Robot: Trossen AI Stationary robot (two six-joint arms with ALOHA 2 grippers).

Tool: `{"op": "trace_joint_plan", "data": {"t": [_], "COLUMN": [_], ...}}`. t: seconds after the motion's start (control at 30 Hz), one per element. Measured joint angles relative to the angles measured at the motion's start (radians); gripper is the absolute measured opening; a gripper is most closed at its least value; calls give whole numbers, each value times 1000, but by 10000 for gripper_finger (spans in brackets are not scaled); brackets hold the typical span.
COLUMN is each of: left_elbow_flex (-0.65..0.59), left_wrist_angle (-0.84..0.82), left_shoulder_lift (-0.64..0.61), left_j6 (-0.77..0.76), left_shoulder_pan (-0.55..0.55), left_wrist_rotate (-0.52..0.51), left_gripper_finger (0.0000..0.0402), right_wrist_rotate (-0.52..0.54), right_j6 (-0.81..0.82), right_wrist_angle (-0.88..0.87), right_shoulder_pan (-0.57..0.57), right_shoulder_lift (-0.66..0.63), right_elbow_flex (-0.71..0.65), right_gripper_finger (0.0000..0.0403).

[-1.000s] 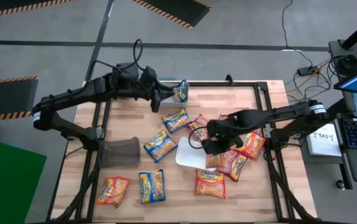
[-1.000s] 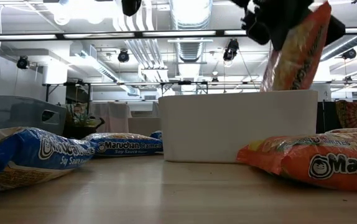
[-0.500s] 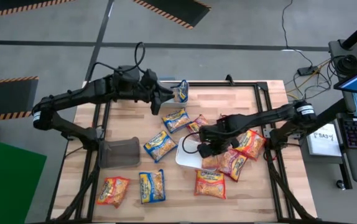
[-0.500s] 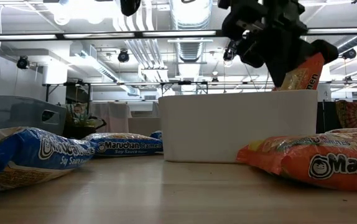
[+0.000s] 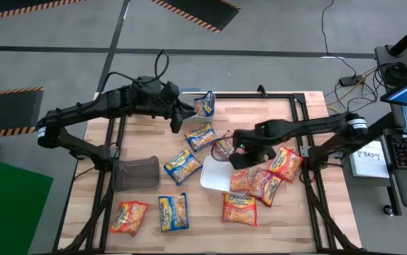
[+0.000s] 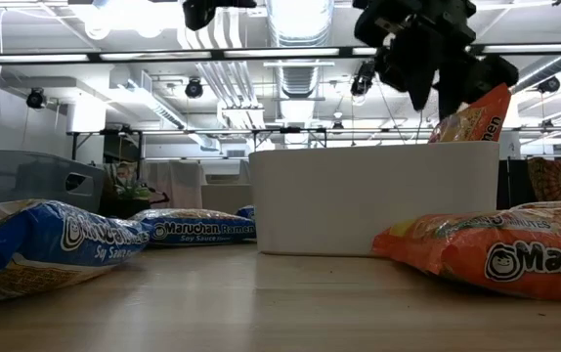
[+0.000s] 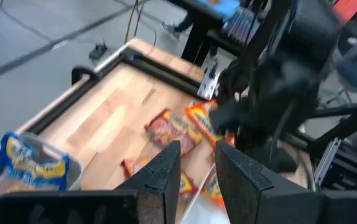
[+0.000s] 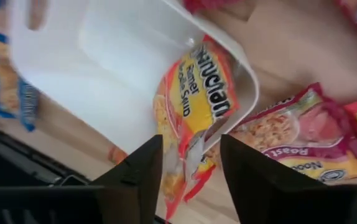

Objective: Sort Maruchan noodles
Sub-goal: Put the red noodle pack into the black bin

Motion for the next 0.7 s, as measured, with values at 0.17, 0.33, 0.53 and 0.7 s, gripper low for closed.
{"op": "trace_joint_plan", "data": {"t": [0.17,0.33,0.53,0.7], "left_elbow_flex": [0,0,-1,-2], "left_wrist_angle": [-115,-233,-294,-298], "left_shoulder_lift": [7,48,125,189], "left_j6": [-25,-52,-25,-18], "left_shoulder_pan": [0,-5,-35,-58], "left_wrist_rotate": [0,0,1,1], "left_gripper_finger": [82,82,82,82], "right_wrist_rotate": [46,214,291,286], "right_j6": [-118,-308,-369,-390], "right_wrist_angle": [4,51,195,212], "right_shoulder_pan": [-87,-165,-258,-315], "right_shoulder_lift": [-92,-163,-175,-136], "right_elbow_flex": [0,0,0,0], "right_gripper_finger": [172,177,169,172]}}
